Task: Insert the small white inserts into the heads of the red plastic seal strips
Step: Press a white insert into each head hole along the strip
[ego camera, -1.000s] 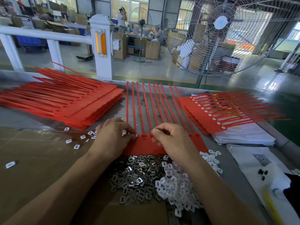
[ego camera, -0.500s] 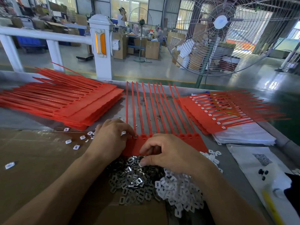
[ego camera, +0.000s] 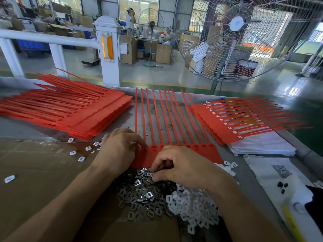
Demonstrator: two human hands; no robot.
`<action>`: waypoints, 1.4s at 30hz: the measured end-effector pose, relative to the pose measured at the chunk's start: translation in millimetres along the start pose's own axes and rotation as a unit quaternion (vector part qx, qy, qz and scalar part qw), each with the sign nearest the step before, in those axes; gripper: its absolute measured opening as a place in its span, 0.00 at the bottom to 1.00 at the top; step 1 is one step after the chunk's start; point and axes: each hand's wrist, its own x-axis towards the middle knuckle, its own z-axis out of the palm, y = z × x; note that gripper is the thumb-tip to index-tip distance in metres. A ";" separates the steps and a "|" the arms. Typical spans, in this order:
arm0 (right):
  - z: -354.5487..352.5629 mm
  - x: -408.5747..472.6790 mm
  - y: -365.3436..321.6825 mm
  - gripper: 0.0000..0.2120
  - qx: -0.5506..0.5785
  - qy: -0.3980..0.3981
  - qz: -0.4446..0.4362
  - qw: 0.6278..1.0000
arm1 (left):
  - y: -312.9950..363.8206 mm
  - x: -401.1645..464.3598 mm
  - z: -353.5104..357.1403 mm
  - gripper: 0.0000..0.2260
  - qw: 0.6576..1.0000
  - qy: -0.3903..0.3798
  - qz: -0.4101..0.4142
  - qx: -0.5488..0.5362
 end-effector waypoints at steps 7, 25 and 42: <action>0.8 0.1 -1.8 0.03 -0.006 0.004 -0.001 1.000 | -1.1 -0.8 1.2 0.19 1.000 -0.010 0.016 0.025; 1.5 0.8 2.5 0.04 -0.021 0.010 -0.007 1.000 | -1.2 -0.7 4.1 0.15 0.998 0.039 0.036 -0.035; -4.8 -3.5 5.9 0.06 0.052 0.033 -0.002 0.998 | 0.1 -2.3 2.6 0.13 0.997 0.046 0.036 -0.046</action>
